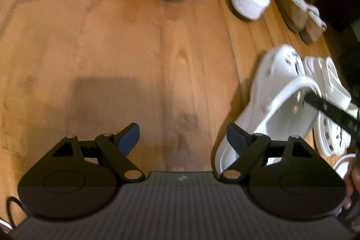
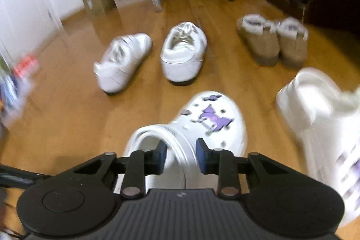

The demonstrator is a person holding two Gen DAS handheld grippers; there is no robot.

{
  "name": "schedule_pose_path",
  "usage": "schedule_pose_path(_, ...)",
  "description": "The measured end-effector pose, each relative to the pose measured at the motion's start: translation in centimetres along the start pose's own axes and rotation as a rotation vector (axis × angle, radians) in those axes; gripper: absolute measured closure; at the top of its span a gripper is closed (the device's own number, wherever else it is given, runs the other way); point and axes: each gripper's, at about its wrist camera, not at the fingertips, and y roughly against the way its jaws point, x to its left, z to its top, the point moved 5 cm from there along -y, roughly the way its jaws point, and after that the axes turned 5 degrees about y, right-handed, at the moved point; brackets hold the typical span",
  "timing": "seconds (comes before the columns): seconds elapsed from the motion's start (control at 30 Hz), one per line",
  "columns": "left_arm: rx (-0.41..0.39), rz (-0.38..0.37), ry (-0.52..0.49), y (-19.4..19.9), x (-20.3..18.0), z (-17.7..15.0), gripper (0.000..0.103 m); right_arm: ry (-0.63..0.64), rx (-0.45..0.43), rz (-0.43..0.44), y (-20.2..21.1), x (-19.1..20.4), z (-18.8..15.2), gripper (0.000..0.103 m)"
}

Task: Organize scattered shoes
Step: 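Grasp the Croc heel with the right gripper while the left gripper releases it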

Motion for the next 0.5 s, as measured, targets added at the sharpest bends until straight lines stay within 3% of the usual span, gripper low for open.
schedule_pose_path(0.1, 0.001, -0.006, 0.006, 0.4, 0.2, 0.2, 0.019, -0.055, -0.008, 0.026, -0.2, -0.5, -0.1, 0.075)
schedule_pose_path(0.23, 0.032, -0.087, 0.004, 0.4, -1.0, -0.4, 0.019, -0.195, 0.003, 0.085, -0.3, -1.0, -0.1, 0.075)
schedule_pose_path(0.3, 0.003, -0.105, -0.003, 0.7, -2.2, -0.5, 0.019, -0.349, 0.031, 0.182, -0.3, -1.7, -0.5, 0.076)
schedule_pose_path(0.43, 0.003, -0.166, -0.031, 1.2, -3.6, -0.5, 0.019, -0.385, 0.059, 0.279, 0.3, -1.8, -0.6, 0.079)
schedule_pose_path(0.47, 0.003, -0.181, -0.034, 1.3, -3.8, -0.5, 0.019, -0.327, 0.042, 0.296, 0.8, -1.7, -0.4, 0.078)
schedule_pose_path(0.5, 0.005, -0.204, -0.033, 1.5, -3.9, -0.5, 0.019, -0.269, 0.024, 0.314, 1.3, -1.5, -0.2, 0.068)
